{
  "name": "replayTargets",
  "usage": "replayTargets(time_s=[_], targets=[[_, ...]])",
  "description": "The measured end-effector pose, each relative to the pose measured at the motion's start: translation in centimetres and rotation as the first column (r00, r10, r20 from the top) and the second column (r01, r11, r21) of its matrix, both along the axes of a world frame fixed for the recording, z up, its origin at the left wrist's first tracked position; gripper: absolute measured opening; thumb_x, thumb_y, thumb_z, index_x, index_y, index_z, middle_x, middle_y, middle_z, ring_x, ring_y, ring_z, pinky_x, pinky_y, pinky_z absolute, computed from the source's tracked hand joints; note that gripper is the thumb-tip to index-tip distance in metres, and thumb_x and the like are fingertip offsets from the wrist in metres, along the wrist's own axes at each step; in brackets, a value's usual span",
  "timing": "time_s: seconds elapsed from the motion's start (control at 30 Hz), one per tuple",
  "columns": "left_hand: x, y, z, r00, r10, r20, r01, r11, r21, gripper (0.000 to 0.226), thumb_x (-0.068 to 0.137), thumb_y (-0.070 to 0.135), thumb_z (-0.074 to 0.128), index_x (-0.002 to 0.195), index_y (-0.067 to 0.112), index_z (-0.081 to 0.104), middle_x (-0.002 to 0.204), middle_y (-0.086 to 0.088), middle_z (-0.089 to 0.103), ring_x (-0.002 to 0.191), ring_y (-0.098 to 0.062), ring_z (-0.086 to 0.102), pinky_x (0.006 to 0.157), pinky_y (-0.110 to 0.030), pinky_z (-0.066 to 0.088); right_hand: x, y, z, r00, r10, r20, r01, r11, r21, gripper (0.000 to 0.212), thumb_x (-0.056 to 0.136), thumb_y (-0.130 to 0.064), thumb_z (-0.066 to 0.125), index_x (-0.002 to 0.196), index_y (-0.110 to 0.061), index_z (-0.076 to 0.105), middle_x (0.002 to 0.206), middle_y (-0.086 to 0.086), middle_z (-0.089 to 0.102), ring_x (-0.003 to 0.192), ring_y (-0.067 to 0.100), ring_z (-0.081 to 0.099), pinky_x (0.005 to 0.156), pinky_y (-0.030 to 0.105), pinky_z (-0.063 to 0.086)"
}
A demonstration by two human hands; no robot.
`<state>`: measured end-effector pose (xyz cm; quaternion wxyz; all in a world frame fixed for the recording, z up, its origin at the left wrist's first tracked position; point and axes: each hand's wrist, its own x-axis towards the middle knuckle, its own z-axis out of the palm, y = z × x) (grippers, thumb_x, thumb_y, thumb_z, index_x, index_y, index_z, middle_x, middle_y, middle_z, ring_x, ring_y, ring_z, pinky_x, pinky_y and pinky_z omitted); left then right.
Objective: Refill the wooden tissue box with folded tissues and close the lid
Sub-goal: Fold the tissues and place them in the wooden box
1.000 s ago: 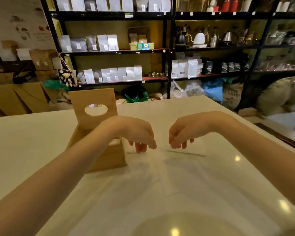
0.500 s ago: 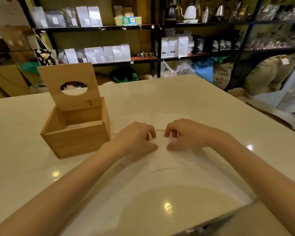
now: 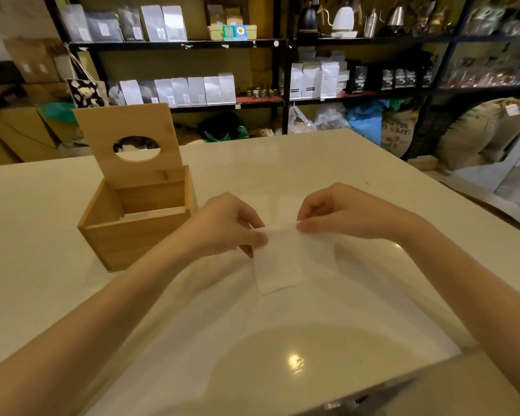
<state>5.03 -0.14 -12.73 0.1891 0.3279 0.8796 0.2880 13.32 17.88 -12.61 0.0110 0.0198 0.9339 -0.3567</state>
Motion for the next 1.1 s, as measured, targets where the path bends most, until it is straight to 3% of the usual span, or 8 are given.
replayTargets(time_s=[0.2, 0.3, 0.43, 0.53, 0.63, 0.8, 0.97, 1.1], targets=[[1.2, -3.6, 2.4, 0.963, 0.009, 0.271, -0.03, 0.997, 0.073, 0.006, 0.077, 0.015, 0.068, 0.08, 0.019, 0.07, 0.064, 0.006, 0.074, 0.056, -0.005, 0.068, 0.045, -0.012, 0.048, 0.4, -1.2, 1.0, 0.992, 0.048, 0.117, -0.021, 0.976, -0.219, 0.008, 0.081, -0.015, 0.066, 0.086, -0.012, 0.072, 0.072, 0.003, 0.071, 0.059, 0.007, 0.06, 0.049, 0.021, 0.047], [1.7, -5.0, 1.6, 0.961, -0.005, 0.276, 0.007, 1.0, -0.004, 0.006, 0.076, 0.017, 0.069, 0.082, 0.018, 0.07, 0.062, 0.004, 0.074, 0.055, -0.005, 0.067, 0.047, -0.013, 0.048, 0.7, -2.3, 0.3, 0.96, 0.13, 0.248, -0.063, 0.964, -0.259, 0.008, 0.078, -0.012, 0.069, 0.086, -0.01, 0.071, 0.067, 0.003, 0.069, 0.058, 0.011, 0.061, 0.047, 0.022, 0.048], [1.8, -6.0, -0.5, 0.97, -0.012, 0.243, 0.026, 0.998, -0.052, 0.009, 0.078, 0.018, 0.069, 0.084, 0.012, 0.071, 0.067, -0.006, 0.075, 0.055, -0.006, 0.066, 0.05, -0.014, 0.05, 0.8, -3.5, -1.2, 0.959, 0.124, 0.256, -0.089, 0.986, -0.144, 0.003, 0.076, -0.013, 0.07, 0.078, -0.013, 0.067, 0.062, 0.004, 0.063, 0.047, 0.007, 0.053, 0.044, 0.019, 0.043], [1.7, -6.3, -1.4, 0.99, -0.026, 0.141, 0.035, 0.997, -0.063, 0.009, 0.078, 0.02, 0.068, 0.084, 0.013, 0.071, 0.065, -0.003, 0.075, 0.054, -0.005, 0.065, 0.054, -0.015, 0.05, 0.7, -4.2, -2.2, 0.975, 0.088, 0.204, -0.091, 0.996, 0.005, 0.004, 0.074, -0.019, 0.071, 0.074, -0.018, 0.067, 0.06, 0.001, 0.062, 0.046, 0.004, 0.052, 0.047, 0.015, 0.04], [1.7, -6.4, -2.1, 0.997, -0.063, -0.049, 0.057, 0.992, -0.115, 0.011, 0.078, 0.025, 0.068, 0.083, 0.017, 0.073, 0.07, 0.0, 0.075, 0.057, -0.003, 0.066, 0.057, -0.014, 0.05, 0.6, -4.6, -2.7, 0.986, 0.065, 0.156, -0.085, 0.988, 0.126, 0.008, 0.072, -0.024, 0.071, 0.078, -0.019, 0.069, 0.067, 0.003, 0.066, 0.056, 0.006, 0.054, 0.061, 0.026, 0.045], [1.7, -6.3, -1.8, 0.988, -0.052, -0.145, 0.03, 0.987, -0.155, 0.028, 0.081, 0.044, 0.059, 0.095, 0.022, 0.069, 0.088, 0.007, 0.067, 0.068, -0.005, 0.059, 0.058, -0.015, 0.043, 0.2, -4.0, -1.3, 0.986, 0.062, 0.156, -0.095, 0.972, 0.217, 0.02, 0.074, -0.037, 0.07, 0.087, -0.021, 0.068, 0.079, -0.005, 0.062, 0.069, 0.008, 0.052, 0.065, 0.024, 0.042], [1.9, -5.5, -1.9, 0.905, -0.027, -0.425, -0.029, 0.992, -0.126, 0.043, 0.092, 0.038, 0.043, 0.132, 0.023, 0.043, 0.127, 0.005, 0.049, 0.098, -0.014, 0.054, 0.085, -0.03, 0.048, -1.7, -3.5, -1.6, 0.984, 0.044, -0.172, -0.009, 0.979, 0.201, 0.015, 0.089, -0.024, 0.054, 0.099, -0.022, 0.065, 0.1, -0.004, 0.064, 0.086, 0.013, 0.057, 0.064, 0.017, 0.039], [1.2, -4.3, -2.9, 0.857, -0.046, -0.514, -0.096, 0.965, -0.246, 0.045, 0.098, 0.029, 0.029, 0.142, 0.017, 0.025, 0.146, -0.002, 0.032, 0.111, -0.024, 0.055, 0.086, -0.035, 0.048, -3.4, -3.8, -3.9, 0.959, 0.104, -0.265, 0.008, 0.921, 0.39, 0.03, 0.093, -0.018, 0.045, 0.122, -0.023, 0.054, 0.121, -0.004, 0.058, 0.107, 0.013, 0.046, 0.086, 0.029, 0.042]])
